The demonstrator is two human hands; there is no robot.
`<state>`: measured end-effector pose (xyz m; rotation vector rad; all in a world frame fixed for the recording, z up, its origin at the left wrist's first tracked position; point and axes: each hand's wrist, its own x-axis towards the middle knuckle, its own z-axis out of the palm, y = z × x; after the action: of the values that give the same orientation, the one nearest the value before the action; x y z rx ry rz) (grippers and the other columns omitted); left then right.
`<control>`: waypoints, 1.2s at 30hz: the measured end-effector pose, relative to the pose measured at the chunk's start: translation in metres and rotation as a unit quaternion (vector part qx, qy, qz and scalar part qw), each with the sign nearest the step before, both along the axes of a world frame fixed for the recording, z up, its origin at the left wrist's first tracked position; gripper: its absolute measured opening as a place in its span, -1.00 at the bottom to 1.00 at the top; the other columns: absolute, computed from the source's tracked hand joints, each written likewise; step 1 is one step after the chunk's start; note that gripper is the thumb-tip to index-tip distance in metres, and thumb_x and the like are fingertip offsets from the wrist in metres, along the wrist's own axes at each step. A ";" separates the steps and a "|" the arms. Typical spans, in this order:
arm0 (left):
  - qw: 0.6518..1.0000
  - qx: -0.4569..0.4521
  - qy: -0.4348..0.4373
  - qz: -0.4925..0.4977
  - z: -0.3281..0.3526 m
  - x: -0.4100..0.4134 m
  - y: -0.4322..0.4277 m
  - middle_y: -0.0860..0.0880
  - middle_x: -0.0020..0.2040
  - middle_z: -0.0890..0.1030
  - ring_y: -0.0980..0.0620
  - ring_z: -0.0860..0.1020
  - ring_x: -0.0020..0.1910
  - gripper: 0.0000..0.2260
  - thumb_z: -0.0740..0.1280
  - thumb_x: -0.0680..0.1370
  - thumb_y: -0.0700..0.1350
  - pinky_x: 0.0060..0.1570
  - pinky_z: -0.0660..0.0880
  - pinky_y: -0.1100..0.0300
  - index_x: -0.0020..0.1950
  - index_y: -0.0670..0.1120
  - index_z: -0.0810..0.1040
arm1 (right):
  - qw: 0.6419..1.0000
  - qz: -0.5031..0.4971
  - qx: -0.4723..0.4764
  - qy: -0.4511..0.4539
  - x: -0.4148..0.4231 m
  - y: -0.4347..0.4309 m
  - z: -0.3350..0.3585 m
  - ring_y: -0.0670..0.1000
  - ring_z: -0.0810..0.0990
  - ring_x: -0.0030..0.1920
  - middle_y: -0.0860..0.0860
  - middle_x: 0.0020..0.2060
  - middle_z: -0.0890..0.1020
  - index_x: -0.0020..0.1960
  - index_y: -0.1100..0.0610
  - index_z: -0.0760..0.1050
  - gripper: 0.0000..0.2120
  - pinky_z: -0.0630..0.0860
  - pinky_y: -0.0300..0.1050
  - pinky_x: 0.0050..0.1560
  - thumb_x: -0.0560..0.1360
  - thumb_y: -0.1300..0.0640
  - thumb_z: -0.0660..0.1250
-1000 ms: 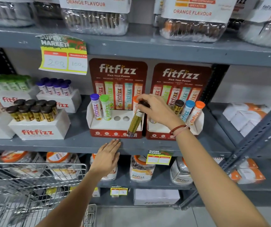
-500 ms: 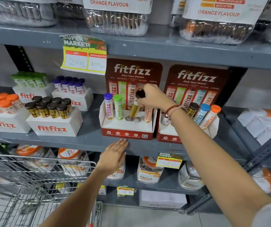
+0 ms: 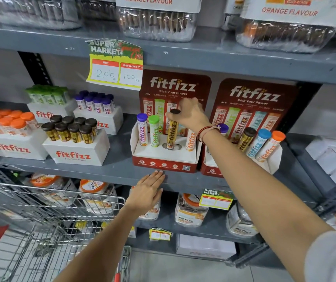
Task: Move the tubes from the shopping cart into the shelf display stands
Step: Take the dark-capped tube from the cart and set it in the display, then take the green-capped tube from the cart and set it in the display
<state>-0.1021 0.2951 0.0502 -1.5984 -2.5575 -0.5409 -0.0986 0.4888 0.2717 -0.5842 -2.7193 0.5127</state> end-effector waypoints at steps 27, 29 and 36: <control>0.999 -0.008 0.032 0.004 -0.004 -0.002 -0.006 -0.10 0.46 0.29 -0.03 0.21 0.45 -0.58 0.10 0.61 -0.02 0.43 0.02 0.06 0.44 -0.13 0.20 | 1.000 -0.001 -0.008 -0.024 -0.012 -0.018 -0.029 0.12 0.59 -0.12 0.12 -0.18 0.55 -0.14 0.15 0.40 -0.73 0.39 -0.14 -0.35 0.45 -0.04 0.35; 1.000 -0.005 0.029 0.000 0.000 -0.001 -0.007 -0.12 0.45 0.31 -0.05 0.23 0.44 -0.59 0.12 0.61 -0.04 0.43 0.08 0.03 0.43 -0.15 0.24 | 1.000 -0.021 0.009 -0.013 -0.006 -0.022 -0.031 0.16 0.59 -0.04 0.16 -0.07 0.59 -0.01 0.19 0.44 -0.68 0.43 -0.13 -0.25 0.47 -0.07 0.31; 0.996 0.067 -0.006 0.065 0.025 -0.011 -0.036 -0.19 0.34 0.46 -0.13 0.39 0.34 -0.66 0.24 0.56 -0.13 0.27 0.38 -0.07 0.32 -0.20 0.41 | 0.983 -0.052 0.058 0.168 0.016 -0.076 -0.054 0.23 0.61 -0.01 0.21 -0.02 0.63 0.15 0.22 0.45 -0.69 0.54 0.01 -0.13 0.49 0.07 0.24</control>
<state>-0.1130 0.2591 0.0752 -1.3791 -2.5511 -0.6943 -0.0830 0.4125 0.2174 -0.5499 -2.3682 0.3839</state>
